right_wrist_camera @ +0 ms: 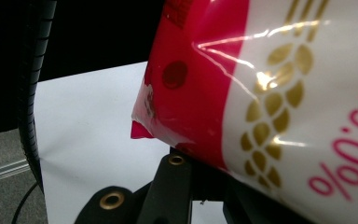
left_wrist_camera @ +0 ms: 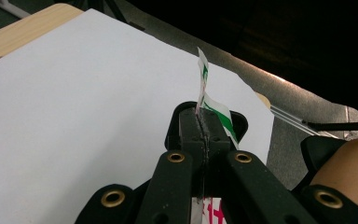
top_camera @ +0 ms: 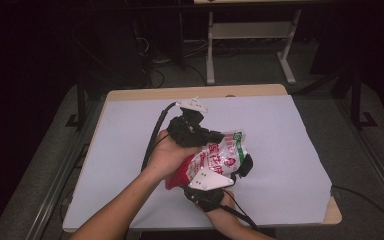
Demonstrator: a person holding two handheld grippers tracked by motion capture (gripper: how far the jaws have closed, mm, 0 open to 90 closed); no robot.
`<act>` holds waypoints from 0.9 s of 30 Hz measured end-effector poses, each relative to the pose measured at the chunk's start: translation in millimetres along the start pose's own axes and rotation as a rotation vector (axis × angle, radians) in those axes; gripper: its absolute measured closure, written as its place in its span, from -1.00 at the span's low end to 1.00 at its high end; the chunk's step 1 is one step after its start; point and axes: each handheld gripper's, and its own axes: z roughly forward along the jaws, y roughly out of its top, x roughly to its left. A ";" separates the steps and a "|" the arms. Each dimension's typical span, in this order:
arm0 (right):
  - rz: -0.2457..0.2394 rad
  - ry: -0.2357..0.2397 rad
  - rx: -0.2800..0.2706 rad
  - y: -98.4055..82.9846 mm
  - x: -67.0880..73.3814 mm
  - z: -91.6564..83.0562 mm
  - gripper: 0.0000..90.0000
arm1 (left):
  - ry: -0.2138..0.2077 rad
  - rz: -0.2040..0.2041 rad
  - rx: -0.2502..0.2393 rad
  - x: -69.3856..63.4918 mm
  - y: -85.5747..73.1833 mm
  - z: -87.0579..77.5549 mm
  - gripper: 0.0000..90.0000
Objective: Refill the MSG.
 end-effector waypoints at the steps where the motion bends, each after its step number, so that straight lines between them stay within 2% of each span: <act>1: 0.000 0.001 -0.001 0.1 -0.1 0.1 1.00 | 0.000 0.001 0.001 0.1 0.2 -0.1 1.00; 27: 0.005 0.005 -0.007 0.2 -0.5 -0.4 1.00 | 0.002 0.003 0.011 -1.7 1.6 2.6 1.00</act>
